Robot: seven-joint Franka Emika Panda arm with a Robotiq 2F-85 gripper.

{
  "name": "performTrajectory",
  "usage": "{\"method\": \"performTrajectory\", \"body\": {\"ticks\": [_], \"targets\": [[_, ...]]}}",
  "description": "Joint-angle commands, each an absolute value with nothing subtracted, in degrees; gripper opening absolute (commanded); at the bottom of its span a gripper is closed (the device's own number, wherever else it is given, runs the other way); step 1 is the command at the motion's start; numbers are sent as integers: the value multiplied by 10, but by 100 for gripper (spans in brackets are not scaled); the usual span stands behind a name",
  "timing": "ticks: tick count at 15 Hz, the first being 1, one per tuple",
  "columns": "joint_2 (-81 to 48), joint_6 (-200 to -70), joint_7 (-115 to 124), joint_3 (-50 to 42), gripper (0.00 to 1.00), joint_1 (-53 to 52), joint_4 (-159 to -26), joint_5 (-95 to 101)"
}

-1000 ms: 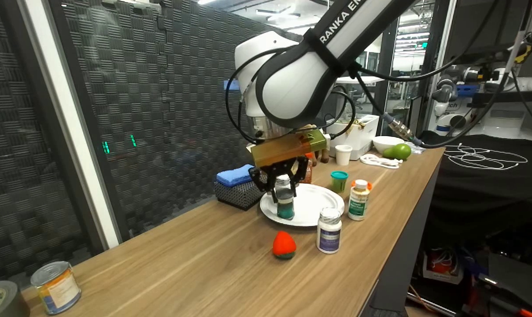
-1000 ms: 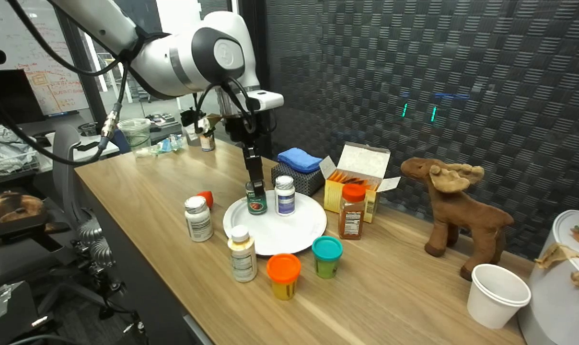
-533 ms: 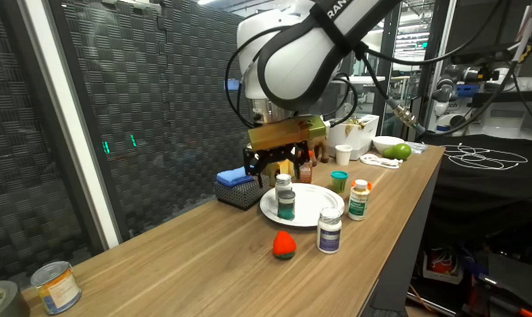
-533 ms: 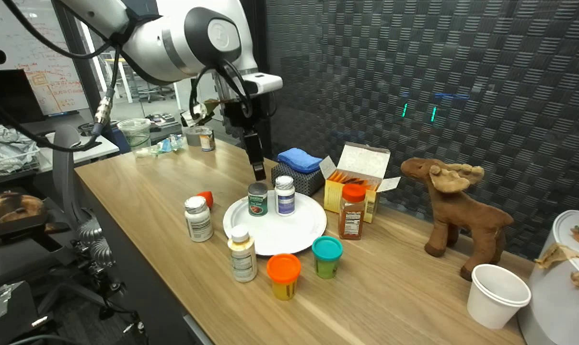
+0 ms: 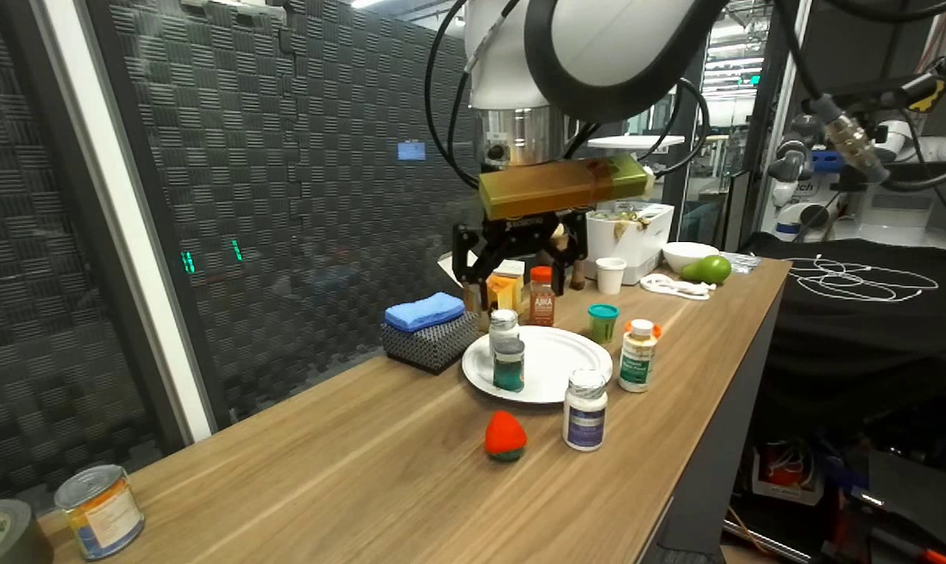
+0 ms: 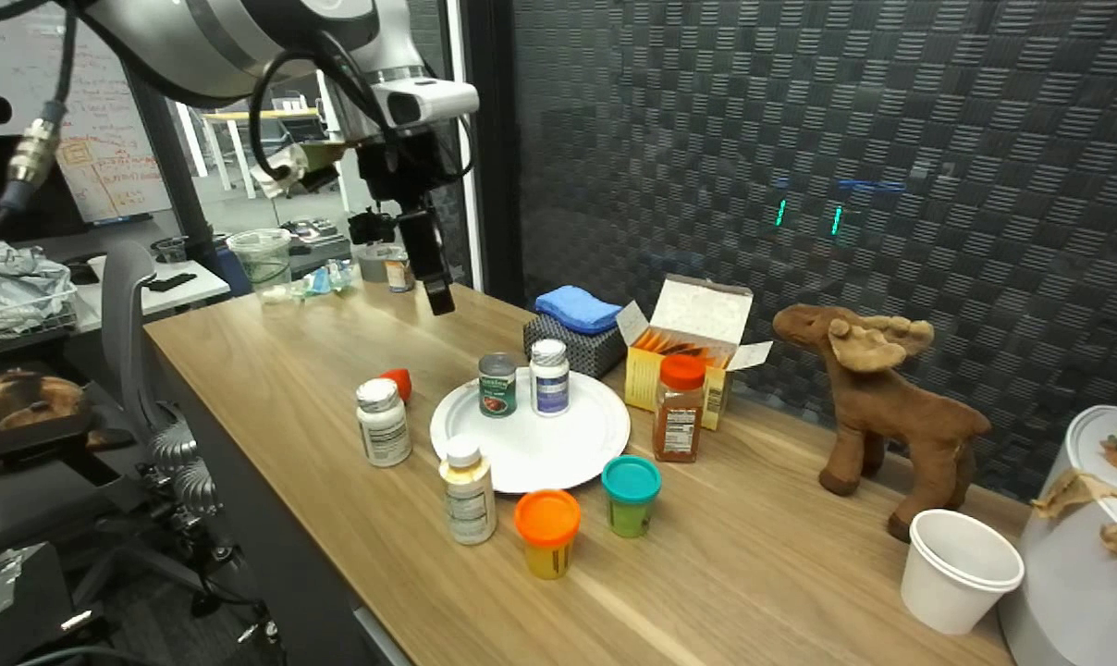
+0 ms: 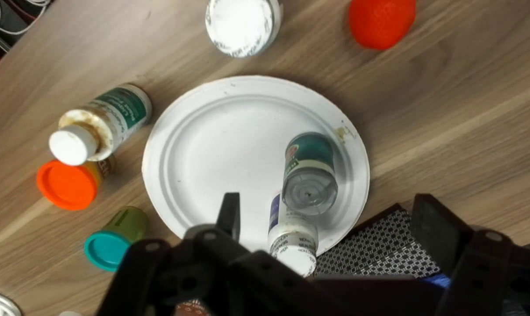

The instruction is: Pick up the bottles and small containers and put them on the white plate.

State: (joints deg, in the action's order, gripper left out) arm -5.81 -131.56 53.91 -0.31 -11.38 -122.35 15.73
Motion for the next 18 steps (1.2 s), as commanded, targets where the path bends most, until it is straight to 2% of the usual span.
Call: {"method": "performTrajectory", "body": {"ticks": [1,10,18], "targets": [[-2,-1356,538,27,100,-108,-1301,171],[46,-1395,579,47,100,-87,-1412,218],[3,-1465,534,40,100,-60,-1420,194]]}}
